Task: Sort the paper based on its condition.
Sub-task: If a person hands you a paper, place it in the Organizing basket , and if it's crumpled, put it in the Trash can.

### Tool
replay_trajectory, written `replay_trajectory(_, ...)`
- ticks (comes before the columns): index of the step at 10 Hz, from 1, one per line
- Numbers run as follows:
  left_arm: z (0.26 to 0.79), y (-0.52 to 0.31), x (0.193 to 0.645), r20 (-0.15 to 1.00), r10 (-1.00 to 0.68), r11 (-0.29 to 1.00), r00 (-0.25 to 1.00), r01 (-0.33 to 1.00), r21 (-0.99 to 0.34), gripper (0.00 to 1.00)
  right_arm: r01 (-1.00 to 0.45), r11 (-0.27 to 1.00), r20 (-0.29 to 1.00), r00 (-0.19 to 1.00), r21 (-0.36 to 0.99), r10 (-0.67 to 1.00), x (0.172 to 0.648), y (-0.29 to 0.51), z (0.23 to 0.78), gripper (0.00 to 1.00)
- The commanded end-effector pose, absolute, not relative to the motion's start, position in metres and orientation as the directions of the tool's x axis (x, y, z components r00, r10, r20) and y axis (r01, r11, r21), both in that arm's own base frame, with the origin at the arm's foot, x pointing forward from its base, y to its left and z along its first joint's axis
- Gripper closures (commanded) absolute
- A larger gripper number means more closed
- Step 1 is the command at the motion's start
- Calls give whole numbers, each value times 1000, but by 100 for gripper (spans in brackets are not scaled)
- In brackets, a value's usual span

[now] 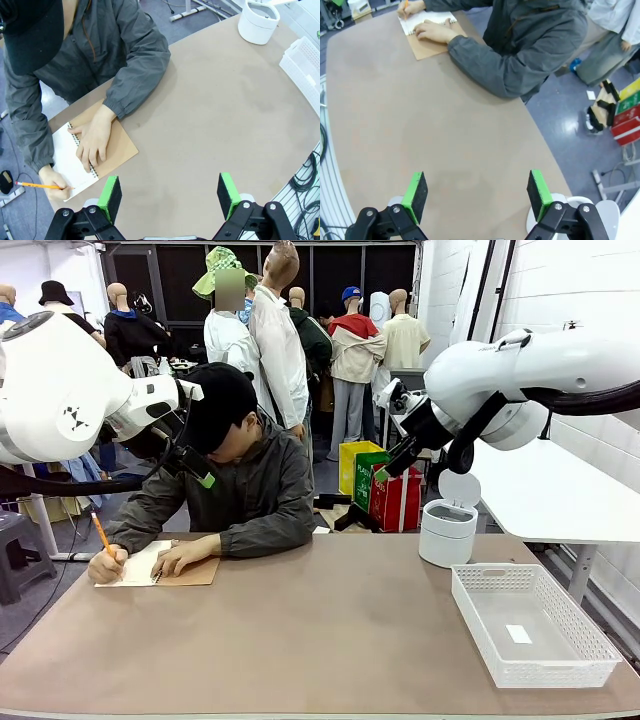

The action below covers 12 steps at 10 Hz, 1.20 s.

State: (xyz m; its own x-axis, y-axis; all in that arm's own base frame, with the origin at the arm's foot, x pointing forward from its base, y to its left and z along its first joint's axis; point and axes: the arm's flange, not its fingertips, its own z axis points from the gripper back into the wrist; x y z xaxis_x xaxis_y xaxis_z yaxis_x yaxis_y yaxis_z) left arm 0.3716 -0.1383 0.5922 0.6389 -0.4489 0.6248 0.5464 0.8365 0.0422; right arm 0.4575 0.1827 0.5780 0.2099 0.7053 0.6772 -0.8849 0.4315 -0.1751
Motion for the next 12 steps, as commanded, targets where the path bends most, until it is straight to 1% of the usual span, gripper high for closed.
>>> replay_trajectory(1, 594, -137, 372, 627, -446, 837, 638, 546, 41, 0, -908, 388, 706, 169, -160, 687, 465, 180, 572, 0)
replay_trajectory(3, 594, -137, 372, 627, -446, 837, 638, 546, 41, 0, -912, 373, 704, 154, -169, 694, 466, 180, 568, 0)
replay_trajectory(4, 594, -137, 372, 627, -446, 837, 638, 546, 41, 0, -891, 421, 689, 199, -168, 697, 458, 183, 577, 0)
replay_trajectory(12, 594, -137, 372, 627, -446, 837, 638, 546, 41, 0, -891, 421, 689, 199, -168, 697, 458, 183, 577, 0)
